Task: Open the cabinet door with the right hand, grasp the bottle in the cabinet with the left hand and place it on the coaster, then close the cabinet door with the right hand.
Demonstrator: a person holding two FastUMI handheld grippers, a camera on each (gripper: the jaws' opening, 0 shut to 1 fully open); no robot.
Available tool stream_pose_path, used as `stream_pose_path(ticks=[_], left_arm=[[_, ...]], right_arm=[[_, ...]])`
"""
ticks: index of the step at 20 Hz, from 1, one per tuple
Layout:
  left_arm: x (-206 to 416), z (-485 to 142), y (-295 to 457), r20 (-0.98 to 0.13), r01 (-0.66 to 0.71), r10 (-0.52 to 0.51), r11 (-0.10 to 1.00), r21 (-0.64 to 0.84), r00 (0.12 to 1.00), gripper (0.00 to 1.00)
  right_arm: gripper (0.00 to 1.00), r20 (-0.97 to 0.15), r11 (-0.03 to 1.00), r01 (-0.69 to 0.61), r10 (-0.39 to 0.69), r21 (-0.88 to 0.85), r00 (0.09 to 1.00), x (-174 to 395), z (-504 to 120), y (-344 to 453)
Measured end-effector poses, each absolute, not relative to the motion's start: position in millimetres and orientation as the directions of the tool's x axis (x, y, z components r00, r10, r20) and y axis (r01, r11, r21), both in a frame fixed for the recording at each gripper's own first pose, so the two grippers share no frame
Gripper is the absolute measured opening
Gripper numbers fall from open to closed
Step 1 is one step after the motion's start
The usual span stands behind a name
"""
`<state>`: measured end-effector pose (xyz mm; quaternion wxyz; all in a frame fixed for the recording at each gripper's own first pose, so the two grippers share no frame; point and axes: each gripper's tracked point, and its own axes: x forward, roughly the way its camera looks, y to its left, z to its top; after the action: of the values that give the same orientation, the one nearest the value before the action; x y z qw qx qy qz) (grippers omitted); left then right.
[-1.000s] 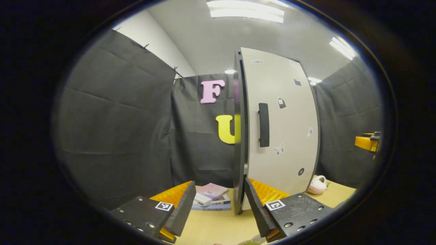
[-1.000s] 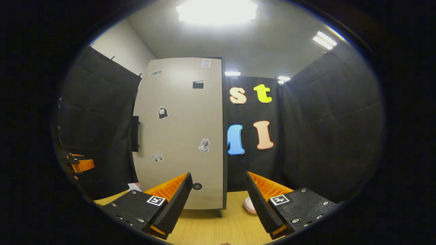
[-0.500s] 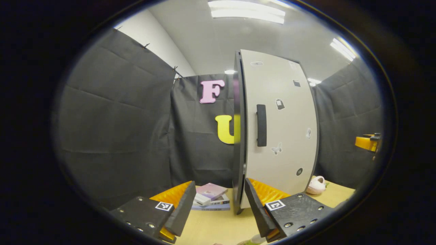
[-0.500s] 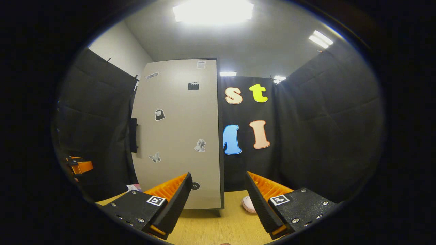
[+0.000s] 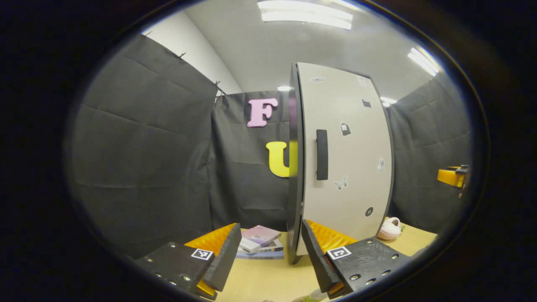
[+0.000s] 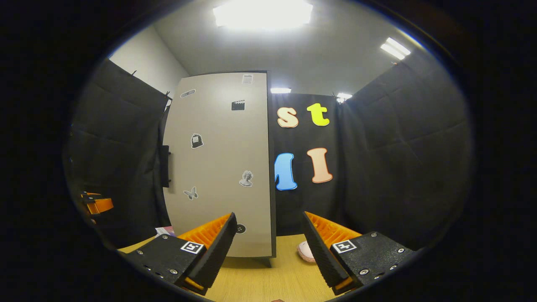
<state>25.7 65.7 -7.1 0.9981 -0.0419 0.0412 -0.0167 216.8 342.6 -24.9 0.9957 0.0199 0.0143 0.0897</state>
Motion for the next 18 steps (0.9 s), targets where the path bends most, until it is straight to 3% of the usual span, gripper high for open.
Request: stream_pose_path(ticks=[18], left_arm=[[23.9, -5.1, 59.2, -0.070, 0.049, -0.055, 0.995, -0.085, 0.996, 0.85]], right_arm=[[0.95, -0.012, 0.984, -0.175, 0.175, 0.028, 0.984, 210.8, -20.3, 342.9]])
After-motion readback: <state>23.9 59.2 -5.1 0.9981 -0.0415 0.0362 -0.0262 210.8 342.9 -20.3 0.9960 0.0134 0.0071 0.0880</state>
